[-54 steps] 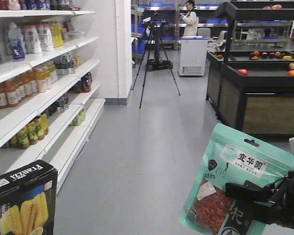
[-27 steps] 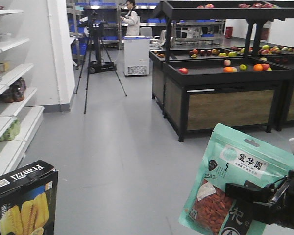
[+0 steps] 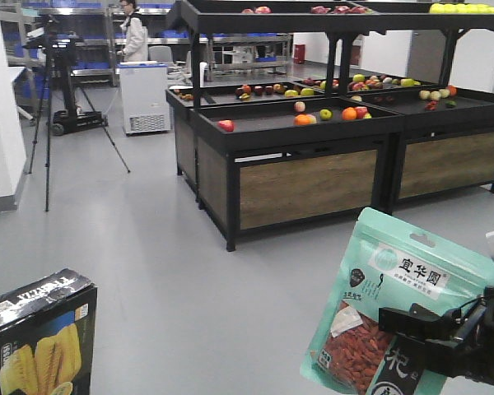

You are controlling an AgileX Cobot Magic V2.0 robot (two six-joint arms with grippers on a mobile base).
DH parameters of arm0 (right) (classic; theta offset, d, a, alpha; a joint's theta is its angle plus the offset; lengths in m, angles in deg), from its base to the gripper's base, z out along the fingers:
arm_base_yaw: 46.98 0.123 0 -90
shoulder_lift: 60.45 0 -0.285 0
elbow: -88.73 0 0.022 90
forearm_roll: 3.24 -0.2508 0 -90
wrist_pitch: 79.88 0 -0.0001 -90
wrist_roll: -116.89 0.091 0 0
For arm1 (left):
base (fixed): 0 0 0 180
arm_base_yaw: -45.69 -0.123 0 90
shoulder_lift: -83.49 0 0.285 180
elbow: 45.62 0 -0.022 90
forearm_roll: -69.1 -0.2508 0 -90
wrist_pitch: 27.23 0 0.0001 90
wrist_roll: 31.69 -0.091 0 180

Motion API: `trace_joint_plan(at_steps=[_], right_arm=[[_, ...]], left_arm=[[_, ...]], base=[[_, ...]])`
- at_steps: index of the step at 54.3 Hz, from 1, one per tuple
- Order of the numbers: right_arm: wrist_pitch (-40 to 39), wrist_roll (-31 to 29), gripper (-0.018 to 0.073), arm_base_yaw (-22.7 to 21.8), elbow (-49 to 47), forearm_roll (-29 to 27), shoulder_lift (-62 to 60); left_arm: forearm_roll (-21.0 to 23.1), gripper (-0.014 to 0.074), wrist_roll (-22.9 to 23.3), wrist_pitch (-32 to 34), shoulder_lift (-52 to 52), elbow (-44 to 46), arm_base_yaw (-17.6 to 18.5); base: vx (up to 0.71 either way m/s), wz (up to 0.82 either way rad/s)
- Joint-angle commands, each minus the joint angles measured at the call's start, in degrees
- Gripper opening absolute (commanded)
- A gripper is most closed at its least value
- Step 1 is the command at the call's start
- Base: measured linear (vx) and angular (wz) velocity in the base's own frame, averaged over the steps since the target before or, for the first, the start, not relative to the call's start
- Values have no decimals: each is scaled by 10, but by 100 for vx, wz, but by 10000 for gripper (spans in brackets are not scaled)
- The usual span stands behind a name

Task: Pick snacks and fruit into basket
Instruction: 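Hold the box and goji bag while the base turns away from shelf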

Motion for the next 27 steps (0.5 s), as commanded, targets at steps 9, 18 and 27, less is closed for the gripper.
trace_joint_plan(at_steps=[9, 18, 27], right_arm=[[5, -4, -10, -1, -16, -5, -14], [5, -4, -10, -1, -16, -5, -14], [5, -4, -10, -1, -16, -5, -14]], left_arm=[[24, 3, 2, 24, 0, 16, 4], [24, 3, 2, 24, 0, 16, 4], [24, 3, 2, 24, 0, 16, 4]], base=[[43, -40], [46, -44], [50, -52]])
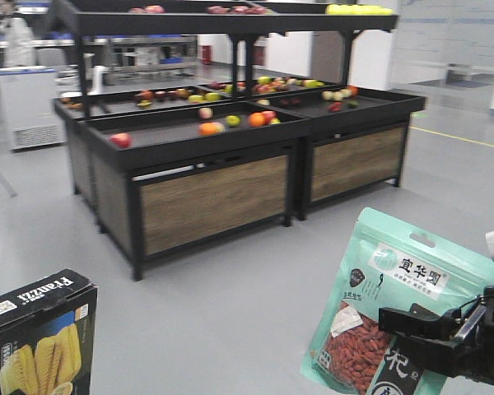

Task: Pick snacks and fruit into basket
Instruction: 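Hold the box and goji bag while the base turns away from shelf, then hold both items while driving toward the robot holding the blue basket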

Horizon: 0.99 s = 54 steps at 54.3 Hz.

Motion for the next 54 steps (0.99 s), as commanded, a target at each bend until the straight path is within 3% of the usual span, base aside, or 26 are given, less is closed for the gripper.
trace_joint_plan(at_steps=[1, 54], right_arm=[[5, -4, -10, -1, -16, -5, -14], [5, -4, -10, -1, -16, -5, -14]], left_arm=[[24, 3, 2, 25, 0, 16, 4], [24, 3, 2, 23, 0, 16, 4]], base=[[51, -57], [58, -62]])
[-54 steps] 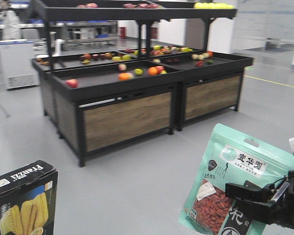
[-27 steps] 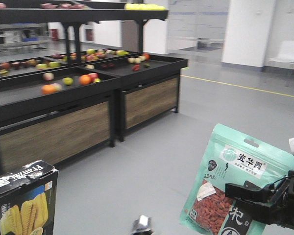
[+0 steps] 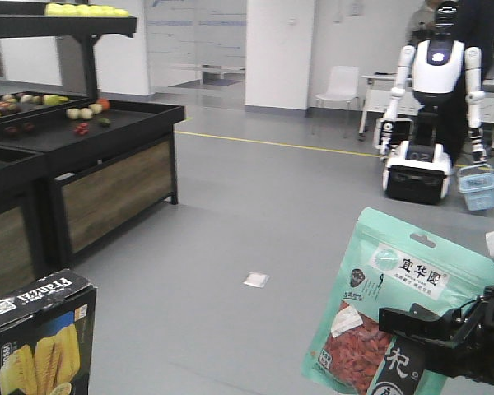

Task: Pick snacks and fruit into basket
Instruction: 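Hold both items while driving toward the robot holding the blue basket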

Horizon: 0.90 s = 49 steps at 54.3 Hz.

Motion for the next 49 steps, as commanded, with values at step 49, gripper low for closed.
trace_joint_plan(at_steps=[49], right_arm=[[4, -4, -10, -1, -16, -5, -14]], left_arm=[[24, 3, 2, 25, 0, 16, 4]], base=[[65, -45]])
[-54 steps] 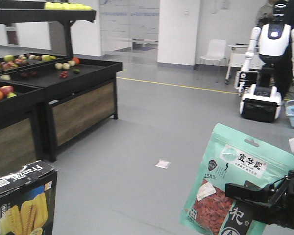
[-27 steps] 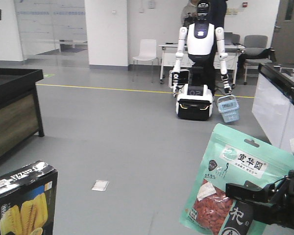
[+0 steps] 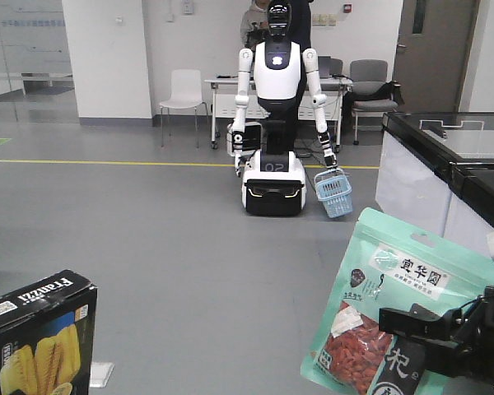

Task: Pick snacks and fruit into basket
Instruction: 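Hold both items while driving toward the robot holding the blue basket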

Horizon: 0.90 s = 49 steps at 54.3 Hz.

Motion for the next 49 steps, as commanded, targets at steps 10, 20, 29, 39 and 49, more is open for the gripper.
trace_joint_plan(at_steps=[10, 20, 29, 39, 49], right_arm=[[8, -4, -10, -1, -16, -5, -14], [7, -4, -10, -1, -16, -5, -14], [6, -4, -10, -1, -16, -5, -14], [6, -4, -10, -1, -16, -5, -14], [6, -4, -10, -1, -16, -5, -14]], left_arm=[[24, 3, 2, 25, 0, 16, 4], [24, 3, 2, 25, 0, 16, 4], [24, 3, 2, 25, 0, 16, 4], [24, 3, 2, 25, 0, 16, 4], [24, 3, 2, 25, 0, 16, 4]], base=[[67, -16], [63, -11], [61, -7], [61, -7], [61, -7]])
